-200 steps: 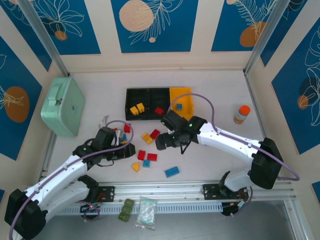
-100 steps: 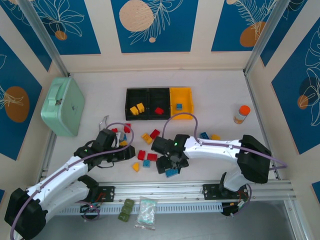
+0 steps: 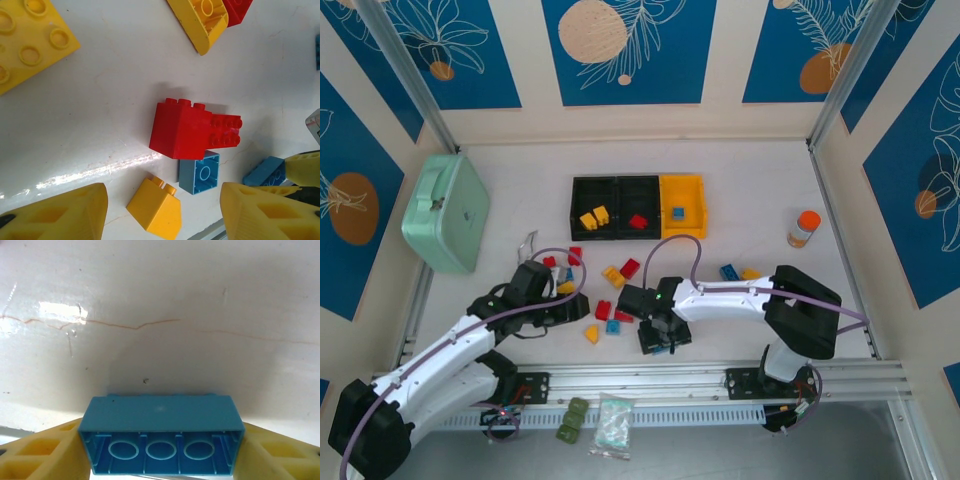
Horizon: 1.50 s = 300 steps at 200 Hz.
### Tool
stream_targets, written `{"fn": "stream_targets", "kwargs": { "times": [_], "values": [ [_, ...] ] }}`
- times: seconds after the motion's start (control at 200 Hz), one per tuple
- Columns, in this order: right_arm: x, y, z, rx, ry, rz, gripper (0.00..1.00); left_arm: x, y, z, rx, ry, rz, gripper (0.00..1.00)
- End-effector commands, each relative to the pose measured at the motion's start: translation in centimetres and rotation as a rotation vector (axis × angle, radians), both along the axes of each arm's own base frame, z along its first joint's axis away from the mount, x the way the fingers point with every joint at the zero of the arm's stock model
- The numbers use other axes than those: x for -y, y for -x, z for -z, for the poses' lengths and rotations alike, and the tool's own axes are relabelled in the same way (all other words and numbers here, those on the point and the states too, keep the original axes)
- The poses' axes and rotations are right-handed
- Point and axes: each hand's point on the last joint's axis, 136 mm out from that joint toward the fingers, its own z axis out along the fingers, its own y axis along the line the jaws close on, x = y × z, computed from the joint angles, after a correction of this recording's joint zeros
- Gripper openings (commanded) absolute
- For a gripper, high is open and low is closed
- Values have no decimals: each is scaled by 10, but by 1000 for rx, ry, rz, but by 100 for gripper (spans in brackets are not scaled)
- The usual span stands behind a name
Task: Sort the legos into containers by color
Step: Pick up the lego from the bottom-center of the table, then place the lego in the container.
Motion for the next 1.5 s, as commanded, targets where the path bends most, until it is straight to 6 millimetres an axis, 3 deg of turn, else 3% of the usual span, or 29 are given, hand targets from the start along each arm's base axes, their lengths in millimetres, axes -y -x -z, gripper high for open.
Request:
{"fn": "stream_targets", "kwargs": {
  "times": [0.0,0.115,0.255,0.545,0.75,0.89,1.105,1.496],
  "values": [
    [4,-10,-15,36,-17,19,62,-1,2,3,-10,2,-10,61],
    [4,-29,-34,72,-78,38,61,2,-2,0,3,20,-13,61],
    [3,-67,-63,130,-168,80,60,10,-12,-10,26,52,-17,61],
    [13,-178,-120,279,-327,227,60,31,-38,-38,99,106,-5,61],
    [26,-254,-142,375,-329,310,60,51,-61,-63,156,144,25,61],
    [31,-294,-144,396,-351,369,60,61,-77,-81,192,158,32,61],
    [46,-341,-123,376,-295,459,61,70,-88,-92,207,165,46,61],
    [68,-386,-91,342,-211,561,63,56,-77,-85,202,149,8,61]
  ]
}}
